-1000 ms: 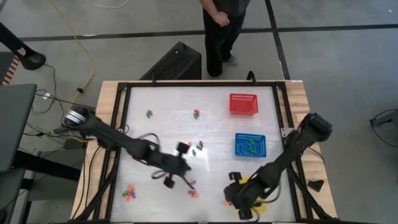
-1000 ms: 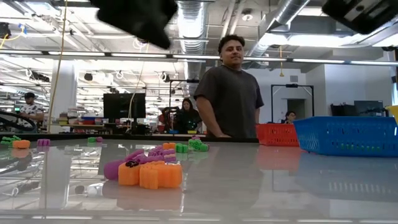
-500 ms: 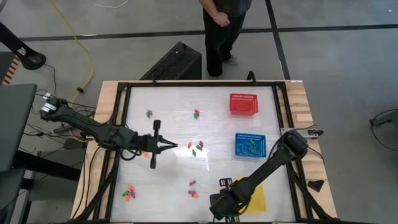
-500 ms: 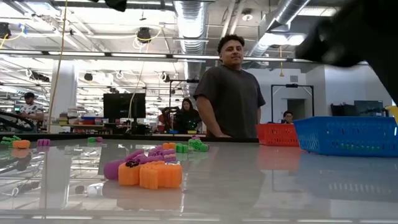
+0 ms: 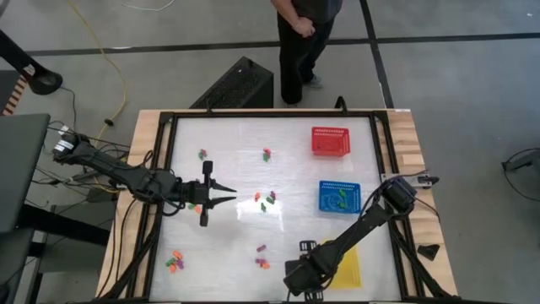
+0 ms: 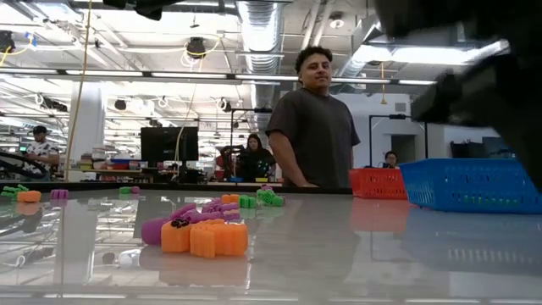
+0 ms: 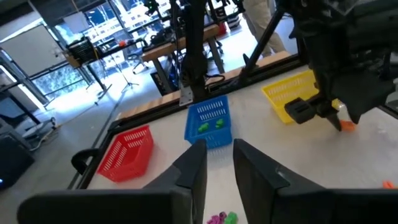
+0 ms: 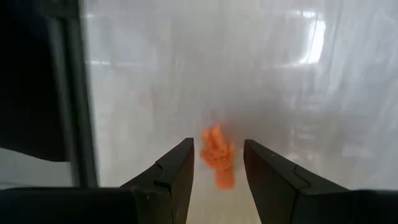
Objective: Sort Halloween decoration
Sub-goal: Put the orange skeleton toy into the yellow basket
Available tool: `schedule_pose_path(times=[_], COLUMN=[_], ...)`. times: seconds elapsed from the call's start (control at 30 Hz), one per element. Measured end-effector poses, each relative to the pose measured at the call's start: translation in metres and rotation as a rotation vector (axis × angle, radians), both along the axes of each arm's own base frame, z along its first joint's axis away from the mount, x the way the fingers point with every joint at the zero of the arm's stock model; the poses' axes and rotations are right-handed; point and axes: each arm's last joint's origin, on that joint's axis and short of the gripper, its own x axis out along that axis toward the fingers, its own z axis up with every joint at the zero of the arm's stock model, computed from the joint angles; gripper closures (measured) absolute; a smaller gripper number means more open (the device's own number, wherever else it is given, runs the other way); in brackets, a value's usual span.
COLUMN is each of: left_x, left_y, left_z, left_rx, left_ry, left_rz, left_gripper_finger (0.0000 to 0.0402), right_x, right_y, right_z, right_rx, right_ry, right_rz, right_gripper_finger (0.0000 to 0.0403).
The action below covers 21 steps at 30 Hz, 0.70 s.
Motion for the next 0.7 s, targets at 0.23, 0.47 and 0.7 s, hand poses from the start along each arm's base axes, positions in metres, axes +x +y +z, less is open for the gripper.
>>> schedule_pose_path(times=[0.23,0.47,0.7], left_x=[0.000,0.000,0.000], left_y=[0.000,0.000,0.001], left_z=[0.000,0.000,0.000], left_rx=[0.005,0.014,0.011], left_ry=[-0.001,-0.002,-0.002], left_rz=[0.000,0.010,0.051], left_gripper_finger=[0.0330,0.0330,0.0330], right_x=[-0.007,-0.007,-0.006], right_y=[0.003,0.002,0.000], right_z=[-0.004,-0.005,0.021], right_rx=[-0.031,-0.040,0.005], right_ry=[0.003,-0.002,-0.041], right_rz=[0.010,0.013,0.039], right_gripper_finger=[0.0236,0.0324,0.0386])
